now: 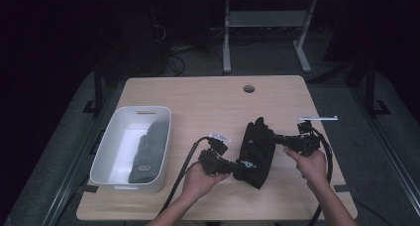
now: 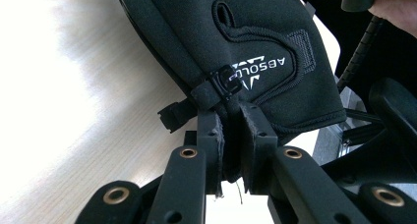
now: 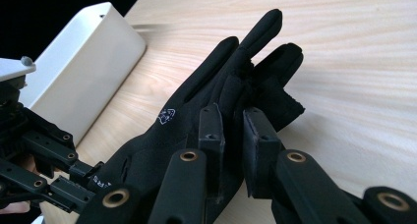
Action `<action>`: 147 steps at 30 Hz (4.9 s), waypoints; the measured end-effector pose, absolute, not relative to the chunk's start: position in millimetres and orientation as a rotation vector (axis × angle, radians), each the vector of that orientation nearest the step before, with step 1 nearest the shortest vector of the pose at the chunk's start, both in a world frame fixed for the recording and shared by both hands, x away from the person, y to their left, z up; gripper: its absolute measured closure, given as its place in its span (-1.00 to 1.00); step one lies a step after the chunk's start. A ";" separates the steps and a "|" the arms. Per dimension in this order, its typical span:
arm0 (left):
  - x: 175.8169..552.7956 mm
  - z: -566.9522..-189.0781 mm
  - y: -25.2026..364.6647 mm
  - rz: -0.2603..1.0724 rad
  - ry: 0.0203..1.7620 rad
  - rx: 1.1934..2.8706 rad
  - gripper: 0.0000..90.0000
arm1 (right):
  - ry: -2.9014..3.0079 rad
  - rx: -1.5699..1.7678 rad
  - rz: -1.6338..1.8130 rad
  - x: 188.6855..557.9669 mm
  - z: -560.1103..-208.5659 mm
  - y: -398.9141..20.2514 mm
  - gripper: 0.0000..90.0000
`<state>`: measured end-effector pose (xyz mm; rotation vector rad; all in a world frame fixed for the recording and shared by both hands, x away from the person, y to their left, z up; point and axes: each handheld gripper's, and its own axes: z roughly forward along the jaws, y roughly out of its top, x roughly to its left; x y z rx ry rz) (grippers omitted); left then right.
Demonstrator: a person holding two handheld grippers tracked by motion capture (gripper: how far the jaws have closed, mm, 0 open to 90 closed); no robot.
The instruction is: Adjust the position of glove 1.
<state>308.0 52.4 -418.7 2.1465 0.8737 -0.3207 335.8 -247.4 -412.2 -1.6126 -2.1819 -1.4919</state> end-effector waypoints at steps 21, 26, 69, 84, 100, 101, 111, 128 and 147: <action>307.2 -385.5 80.6 -0.261 0.863 2.103 0.79 | -2.136 -1.541 -1.553 349.1 -378.8 -224.2 0.78; 307.6 -379.4 88.6 -0.248 0.867 2.100 0.79 | -2.139 -1.519 -1.559 353.0 -371.4 -216.6 0.78; 310.3 -342.8 158.6 -0.189 0.905 2.004 0.79 | -2.127 -1.372 -1.611 383.3 -335.3 -149.7 0.78; 308.4 -335.8 184.2 -0.171 0.918 1.966 0.79 | -2.135 -1.325 -1.611 390.3 -326.3 -126.7 0.78; 307.4 -333.8 209.7 -0.145 0.953 1.934 0.79 | -2.151 -1.275 -1.607 398.0 -319.9 -99.7 0.78; 307.5 -333.9 210.9 -0.142 0.950 1.937 0.79 | -2.154 -1.272 -1.610 398.2 -320.0 -98.6 0.78; 306.2 -333.5 224.0 -0.131 0.966 1.920 0.79 | -2.163 -1.253 -1.612 399.7 -314.4 -84.1 0.78; 303.0 -333.4 250.5 -0.113 1.006 1.893 0.80 | -2.180 -1.206 -1.601 405.5 -308.9 -53.0 0.78; 294.3 -337.2 291.5 -0.087 1.072 1.852 0.80 | -2.168 -1.136 -1.587 412.2 -311.5 -9.2 0.78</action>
